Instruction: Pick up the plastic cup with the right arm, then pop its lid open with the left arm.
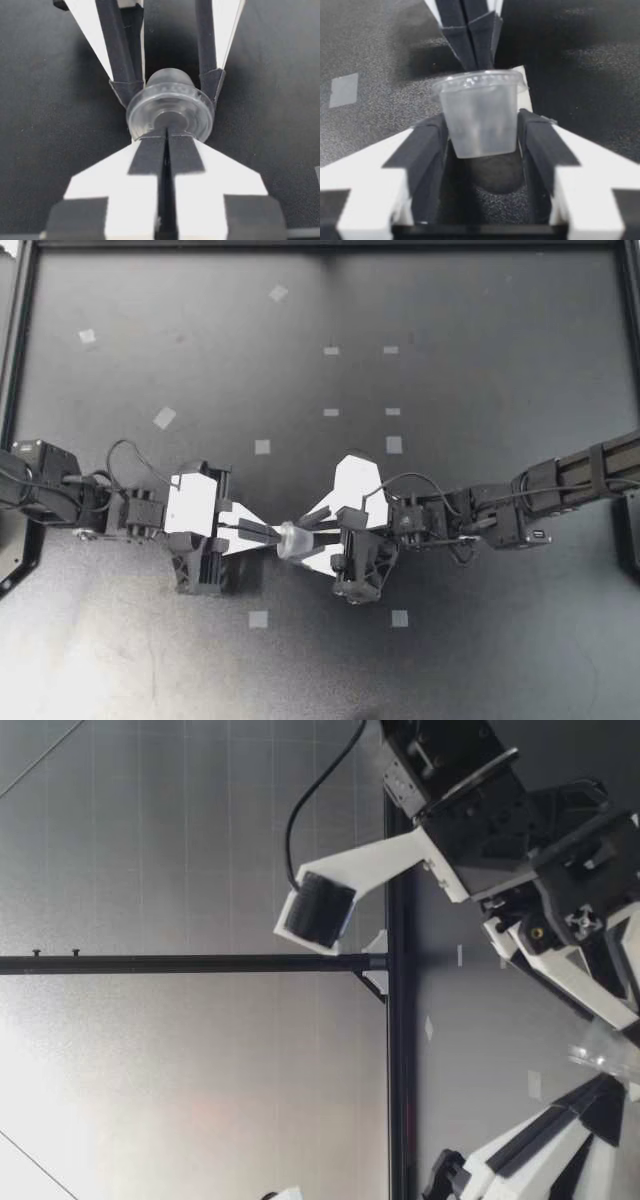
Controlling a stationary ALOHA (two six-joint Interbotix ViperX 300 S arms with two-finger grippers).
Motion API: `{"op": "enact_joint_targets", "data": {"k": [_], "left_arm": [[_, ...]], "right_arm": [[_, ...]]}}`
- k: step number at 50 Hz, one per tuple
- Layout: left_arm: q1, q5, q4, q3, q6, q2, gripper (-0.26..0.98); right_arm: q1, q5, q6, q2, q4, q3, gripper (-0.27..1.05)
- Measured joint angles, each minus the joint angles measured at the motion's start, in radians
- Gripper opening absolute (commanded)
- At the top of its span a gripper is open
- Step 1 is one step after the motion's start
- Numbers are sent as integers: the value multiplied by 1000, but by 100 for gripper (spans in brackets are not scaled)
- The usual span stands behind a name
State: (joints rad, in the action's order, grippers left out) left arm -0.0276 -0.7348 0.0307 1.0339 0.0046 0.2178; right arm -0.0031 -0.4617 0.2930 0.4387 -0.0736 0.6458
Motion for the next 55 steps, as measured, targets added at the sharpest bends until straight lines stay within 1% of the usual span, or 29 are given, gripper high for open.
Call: {"op": "enact_joint_targets", "data": {"k": [7, 14, 20, 27, 32, 37, 41, 45, 48, 55], "left_arm": [[0, 3, 0, 0, 0, 0, -3], [0, 11, 0, 0, 0, -8, -3], [0, 34, 0, 3, -3, -40, -3], [0, 77, -2, 6, -12, -91, -3], [0, 84, -31, 17, -25, -130, -3], [0, 81, -98, 38, -41, -178, 1], [0, 57, -133, 71, -63, -227, 8], [0, 12, -141, 107, -109, -281, 20], [0, -34, -144, 141, -175, -325, 33], [0, -106, -144, 196, -347, -393, 72]], "right_arm": [[0, 21, 0, -5, -3, 0, 44], [0, 37, 0, -8, -5, 0, 37], [0, 40, 0, -9, -6, 0, 32], [0, 48, 0, -11, -6, 0, 31], [0, 48, 0, -12, -6, 0, 31], [2, 40, 0, -18, -6, 3, 31], [3, -3, 2, -34, -6, 26, 31], [12, -74, 2, -57, -14, 60, 31], [15, -149, -2, -84, -20, 87, 31], [15, -374, -15, -161, -23, 170, 31]]}}
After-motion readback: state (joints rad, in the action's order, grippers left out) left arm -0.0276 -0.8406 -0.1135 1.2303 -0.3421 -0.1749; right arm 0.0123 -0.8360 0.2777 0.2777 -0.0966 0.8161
